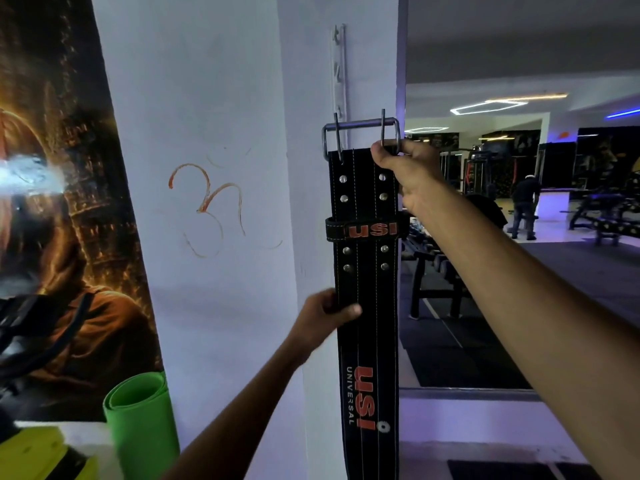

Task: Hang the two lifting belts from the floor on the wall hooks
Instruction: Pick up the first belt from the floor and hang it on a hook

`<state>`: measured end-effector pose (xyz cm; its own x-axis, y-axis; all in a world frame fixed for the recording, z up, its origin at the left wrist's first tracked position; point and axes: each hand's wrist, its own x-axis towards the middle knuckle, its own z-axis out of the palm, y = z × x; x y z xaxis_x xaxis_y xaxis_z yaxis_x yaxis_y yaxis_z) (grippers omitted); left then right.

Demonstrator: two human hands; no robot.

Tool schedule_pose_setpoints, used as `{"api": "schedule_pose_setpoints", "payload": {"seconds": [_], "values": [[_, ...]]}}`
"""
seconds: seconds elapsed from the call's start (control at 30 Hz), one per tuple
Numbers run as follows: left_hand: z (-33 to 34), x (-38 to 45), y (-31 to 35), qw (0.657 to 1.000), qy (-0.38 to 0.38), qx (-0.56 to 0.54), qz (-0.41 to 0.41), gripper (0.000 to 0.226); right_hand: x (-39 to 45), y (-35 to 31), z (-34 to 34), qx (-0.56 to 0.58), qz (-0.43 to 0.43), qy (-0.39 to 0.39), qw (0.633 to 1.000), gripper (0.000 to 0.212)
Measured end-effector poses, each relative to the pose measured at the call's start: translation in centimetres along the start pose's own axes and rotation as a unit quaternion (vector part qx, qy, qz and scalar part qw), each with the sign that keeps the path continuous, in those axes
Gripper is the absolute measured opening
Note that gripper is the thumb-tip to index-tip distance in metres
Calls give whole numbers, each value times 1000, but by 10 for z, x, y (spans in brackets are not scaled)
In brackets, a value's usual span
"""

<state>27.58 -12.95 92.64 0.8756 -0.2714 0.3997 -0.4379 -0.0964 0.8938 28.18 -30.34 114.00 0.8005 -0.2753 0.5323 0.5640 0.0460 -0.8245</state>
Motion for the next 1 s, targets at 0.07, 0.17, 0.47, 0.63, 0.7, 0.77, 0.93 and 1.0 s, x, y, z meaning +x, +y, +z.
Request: {"api": "schedule_pose_setpoints", "payload": {"seconds": [0.07,0.17,0.47,0.63,0.7,0.77,0.93,1.0], "values": [[-7,14,27,998,45,-25,22,19,-1,0,0,-1,4,-6,1000,11],[-9,18,44,996,56,-54,41,18,-3,-2,-1,11,7,-14,1000,11],[24,-42,-68,996,-33,-3,-79,25,-8,4,-10,7,-3,-11,1000,10],[16,-38,-53,992,-101,22,-67,30,-14,16,-15,9,13,-1,1000,19],[8,-25,-31,998,-53,19,-39,33,-15,19,-17,6,17,0,1000,18],[0,-7,1,999,38,-9,-3,30,-17,20,-19,3,17,-4,1000,18],[-6,33,97,979,148,-106,93,29,-20,21,-17,47,11,-16,999,40],[-5,46,129,973,157,-117,126,24,-21,20,-15,54,4,-17,998,45]]}}
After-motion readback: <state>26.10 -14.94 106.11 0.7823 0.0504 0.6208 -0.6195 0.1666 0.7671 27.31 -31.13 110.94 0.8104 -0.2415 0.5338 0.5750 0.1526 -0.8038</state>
